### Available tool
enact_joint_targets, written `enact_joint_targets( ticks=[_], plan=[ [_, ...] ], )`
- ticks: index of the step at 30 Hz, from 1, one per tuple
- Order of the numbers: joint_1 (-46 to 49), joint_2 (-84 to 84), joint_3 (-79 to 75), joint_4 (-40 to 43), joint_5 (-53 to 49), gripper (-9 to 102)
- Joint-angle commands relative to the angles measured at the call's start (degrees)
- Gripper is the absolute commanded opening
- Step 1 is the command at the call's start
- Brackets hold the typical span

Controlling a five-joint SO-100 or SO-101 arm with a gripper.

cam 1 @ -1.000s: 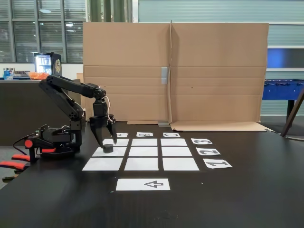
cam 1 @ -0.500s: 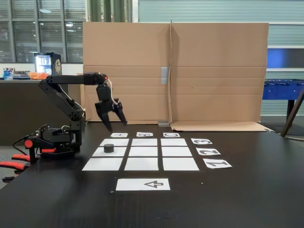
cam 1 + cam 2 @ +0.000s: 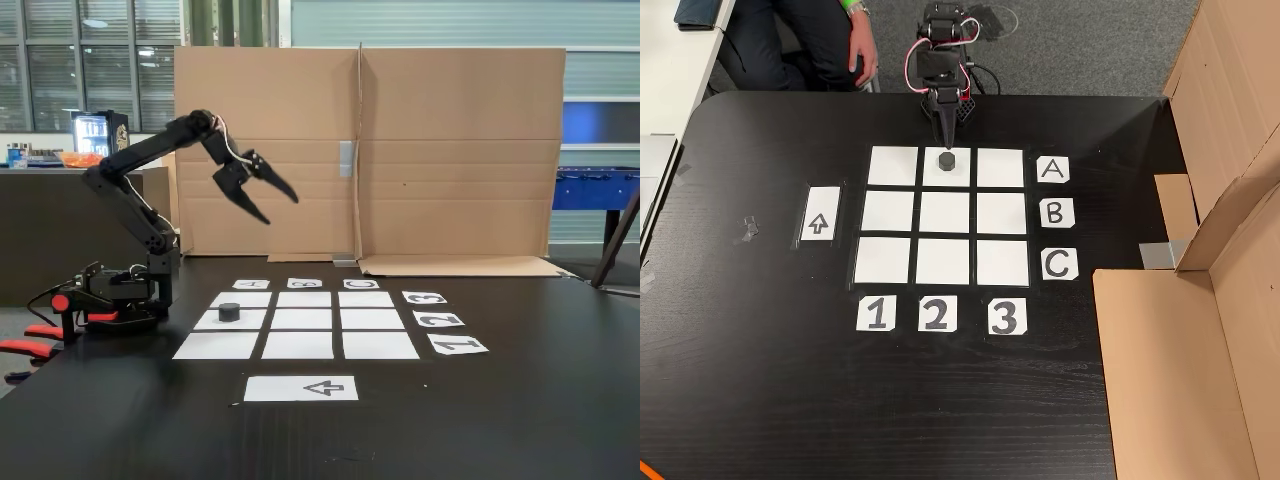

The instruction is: Pick up a new token and place it in the grid on square A2.

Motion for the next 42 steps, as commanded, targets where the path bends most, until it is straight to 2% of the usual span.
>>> enact_joint_targets(
  ticks=[1, 11, 19, 29, 35, 42],
  plan=[
    [0.3, -0.4, -4.2, -2.4, 3.5, 28],
    [-0.4, -6.1, -13.9, -9.3, 15.6, 28],
    [-0.4, -5.4, -16.2, -11.7, 20.0, 28],
    [4.8, 0.9, -15.9, -10.4, 22.4, 28],
    [6.3, 6.9, -15.5, -5.4, 22.4, 28],
    [17.3, 17.4, -12.0, -2.6, 22.4, 28]
  ],
)
